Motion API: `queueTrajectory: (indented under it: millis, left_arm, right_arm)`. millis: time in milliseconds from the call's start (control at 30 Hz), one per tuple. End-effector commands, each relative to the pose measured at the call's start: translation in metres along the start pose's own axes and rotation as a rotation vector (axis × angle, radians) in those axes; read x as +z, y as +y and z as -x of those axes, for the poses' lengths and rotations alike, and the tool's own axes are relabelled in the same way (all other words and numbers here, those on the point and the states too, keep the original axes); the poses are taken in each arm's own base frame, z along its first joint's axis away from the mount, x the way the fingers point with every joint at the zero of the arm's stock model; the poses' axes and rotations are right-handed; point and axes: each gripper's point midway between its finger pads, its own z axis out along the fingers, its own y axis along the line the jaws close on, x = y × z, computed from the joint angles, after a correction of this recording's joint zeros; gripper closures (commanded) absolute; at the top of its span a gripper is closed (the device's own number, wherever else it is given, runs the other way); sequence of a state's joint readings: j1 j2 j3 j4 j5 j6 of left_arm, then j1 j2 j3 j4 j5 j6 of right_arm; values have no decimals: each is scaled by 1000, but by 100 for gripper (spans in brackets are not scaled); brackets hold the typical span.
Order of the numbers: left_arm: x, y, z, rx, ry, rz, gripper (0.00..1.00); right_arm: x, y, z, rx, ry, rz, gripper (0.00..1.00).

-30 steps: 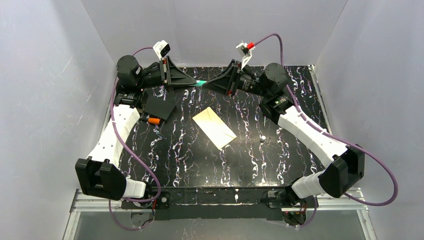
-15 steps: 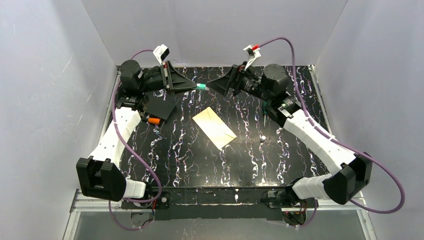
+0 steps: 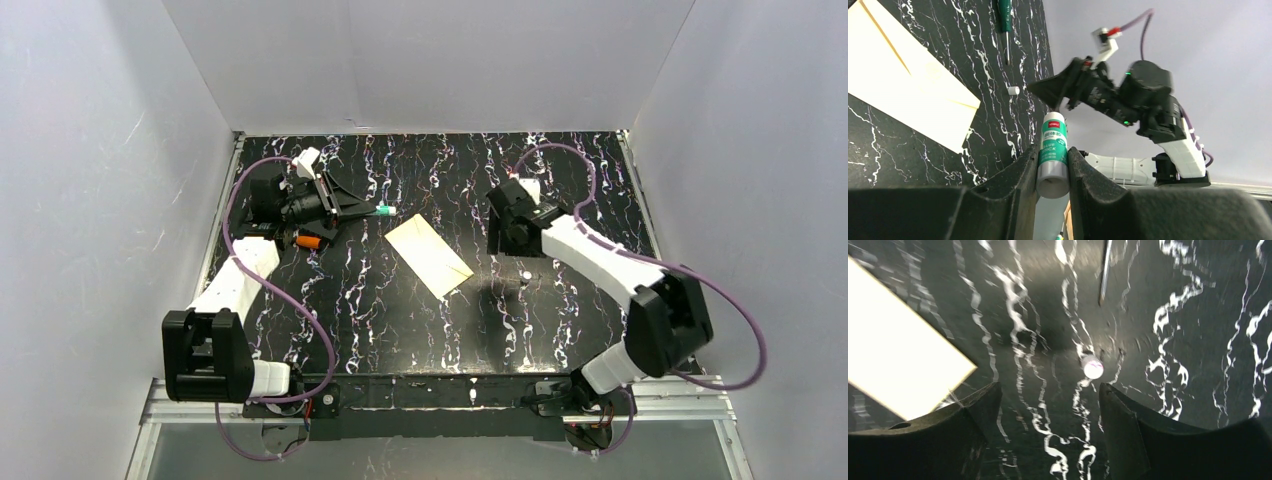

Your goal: Place the letter into the envelope and seal it

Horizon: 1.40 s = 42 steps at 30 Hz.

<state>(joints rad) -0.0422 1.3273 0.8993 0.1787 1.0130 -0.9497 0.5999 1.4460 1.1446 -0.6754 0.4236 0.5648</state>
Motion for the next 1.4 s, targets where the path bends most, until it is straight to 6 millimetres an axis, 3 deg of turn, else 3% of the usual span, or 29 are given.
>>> queueTrajectory:
  millis: [0,133,367,467,833,1133,1367]
  left_arm:
    - [-5,-19,1,80,-2,-31,100]
    - [-4,-17,1,66,7,-31,100]
    - [-2,-12,1,49,13,-25,100]
    - [-1,-10,2,42,16,-23,100]
    - [0,-9,3,35,20,-22,100]
    - [0,-13,4,41,21,-29,100]
    - [-1,-14,3,43,21,-30,100]
  right_arm:
    - [19,-33,-42,-27,161,-157,23]
    - [40,-31,-55,-31,214,-142,32]
    - [63,-39,-68,-6,272,-136,33]
    - [71,-41,-71,-5,290,-129,43]
    - [74,-45,-70,-8,272,-117,55]
    - [74,-47,-61,17,244,-111,56]
    - [72,-42,-63,30,256,-79,81]
